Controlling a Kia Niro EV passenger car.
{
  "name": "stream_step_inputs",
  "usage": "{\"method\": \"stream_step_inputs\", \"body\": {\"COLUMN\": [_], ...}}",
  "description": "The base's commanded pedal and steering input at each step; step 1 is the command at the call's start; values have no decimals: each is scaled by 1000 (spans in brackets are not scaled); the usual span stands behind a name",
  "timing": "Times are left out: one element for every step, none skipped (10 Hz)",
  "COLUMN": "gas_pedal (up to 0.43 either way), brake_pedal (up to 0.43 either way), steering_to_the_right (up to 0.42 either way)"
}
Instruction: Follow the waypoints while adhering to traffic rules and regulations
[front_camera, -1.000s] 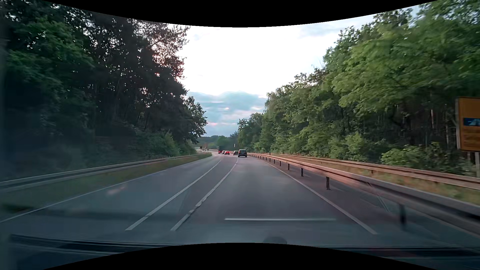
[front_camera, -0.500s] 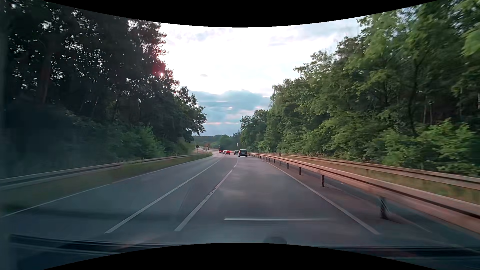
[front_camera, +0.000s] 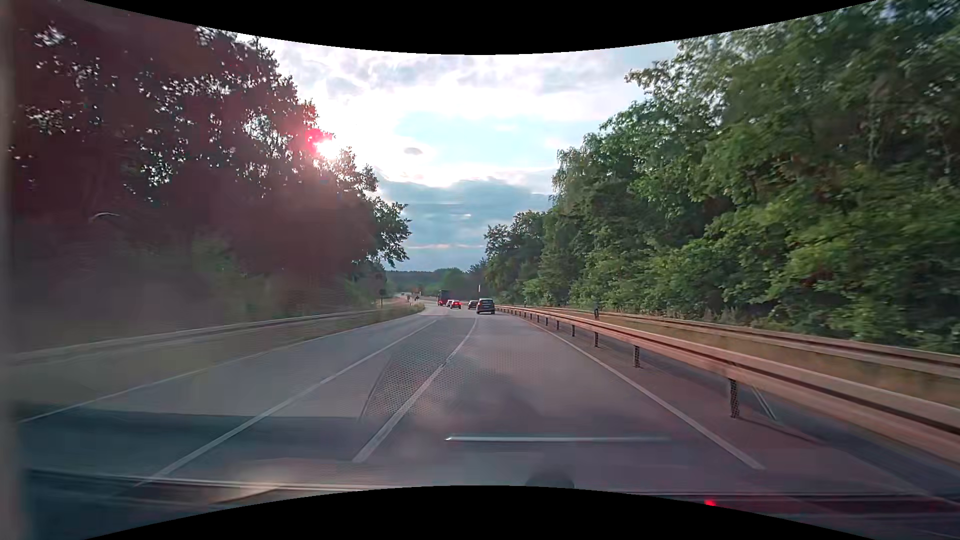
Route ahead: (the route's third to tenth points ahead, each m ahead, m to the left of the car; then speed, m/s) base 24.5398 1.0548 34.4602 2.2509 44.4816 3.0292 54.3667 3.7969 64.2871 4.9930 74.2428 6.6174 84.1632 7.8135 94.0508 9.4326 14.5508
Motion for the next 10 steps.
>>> {"method": "stream_step_inputs", "body": {"gas_pedal": [0, 0, 0, 0, 0, 0, 0, 0, 0, 0], "brake_pedal": [0, 0, 0, 0, 0, 0, 0, 0, 0, 0], "steering_to_the_right": [-11, -11, -11, -11, -11, -11, -11, -11, -11, -11]}}
